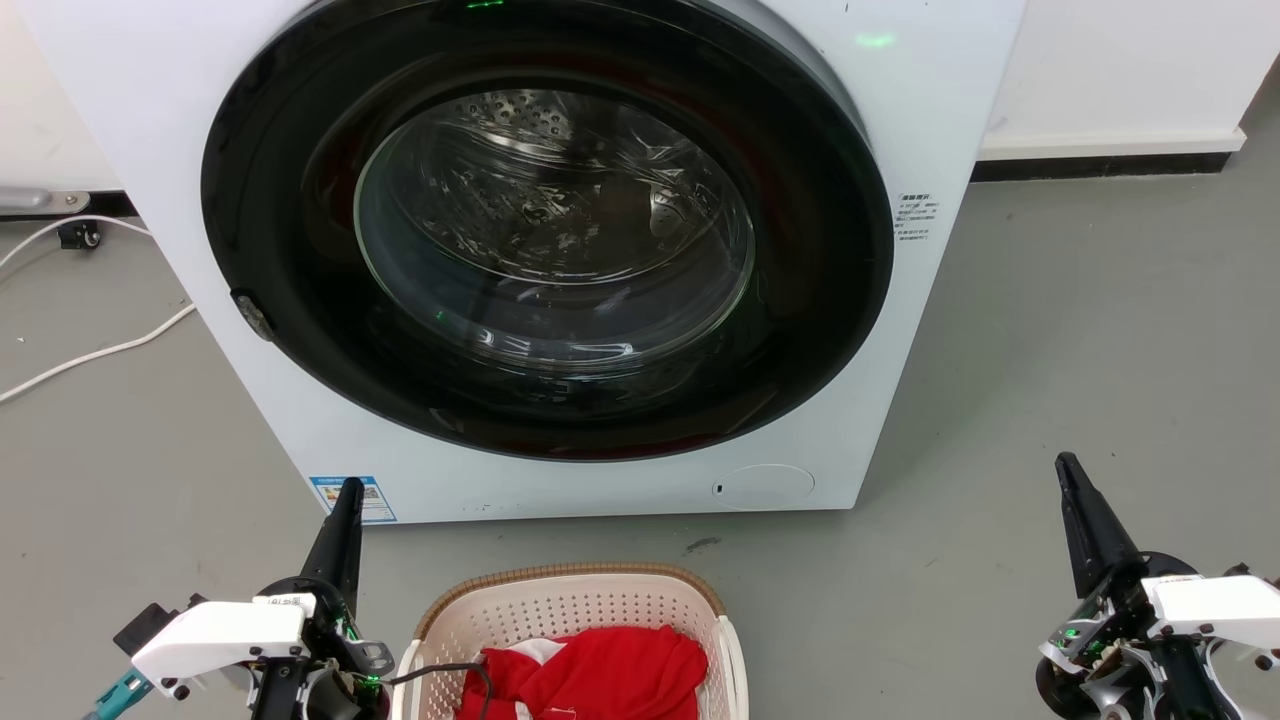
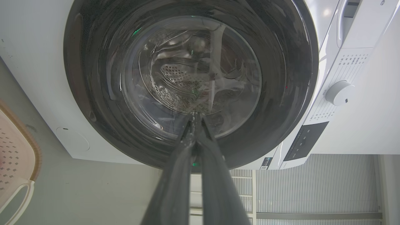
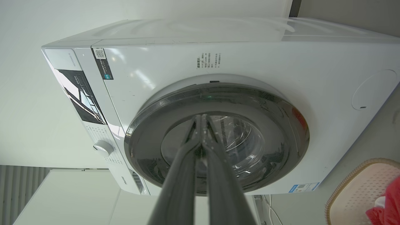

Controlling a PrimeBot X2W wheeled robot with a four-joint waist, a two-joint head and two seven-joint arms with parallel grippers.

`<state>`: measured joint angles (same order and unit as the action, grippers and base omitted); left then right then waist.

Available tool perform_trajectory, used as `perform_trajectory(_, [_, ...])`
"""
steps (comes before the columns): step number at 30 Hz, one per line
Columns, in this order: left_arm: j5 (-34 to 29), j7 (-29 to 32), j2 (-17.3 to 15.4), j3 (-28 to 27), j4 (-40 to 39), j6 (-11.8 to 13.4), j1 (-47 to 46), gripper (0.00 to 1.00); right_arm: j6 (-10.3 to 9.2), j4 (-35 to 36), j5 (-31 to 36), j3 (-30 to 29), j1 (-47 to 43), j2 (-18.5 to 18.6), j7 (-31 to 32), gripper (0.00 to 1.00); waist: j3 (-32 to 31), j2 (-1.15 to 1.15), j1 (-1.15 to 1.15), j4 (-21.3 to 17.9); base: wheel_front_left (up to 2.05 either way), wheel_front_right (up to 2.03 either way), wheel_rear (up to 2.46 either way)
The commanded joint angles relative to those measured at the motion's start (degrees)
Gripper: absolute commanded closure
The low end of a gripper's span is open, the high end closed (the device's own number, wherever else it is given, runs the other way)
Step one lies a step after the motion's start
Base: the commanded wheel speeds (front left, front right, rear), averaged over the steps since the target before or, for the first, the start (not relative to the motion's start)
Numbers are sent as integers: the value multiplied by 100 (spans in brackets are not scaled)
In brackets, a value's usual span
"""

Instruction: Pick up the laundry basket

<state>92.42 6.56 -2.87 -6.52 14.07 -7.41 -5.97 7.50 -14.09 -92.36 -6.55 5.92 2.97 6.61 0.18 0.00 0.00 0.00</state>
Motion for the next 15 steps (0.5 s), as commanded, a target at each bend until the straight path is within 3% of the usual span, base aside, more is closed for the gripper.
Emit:
perform_trajectory(1, [0,12,-1,-11,3,-27,-51,100,-2,-5,1,-7,62,-15,13,100,0,0,0,0,0,0,0])
perform_trajectory(7, [0,12,-1,-11,3,-26,-51,100,-2,-5,1,-7,62,-15,13,100,0,0,0,0,0,0,0])
perform_trajectory(8, [-1,-3,0,1,-2,0,0,0,0,1,2,0,0,0,-4,0,0,0,0,0,0,0,0])
perform_trajectory(15, [-187,-124,18,53,102,8,134,0,-1,-97,146,16,-165,-13,-123,0,4,0,0,-2,0,0,0])
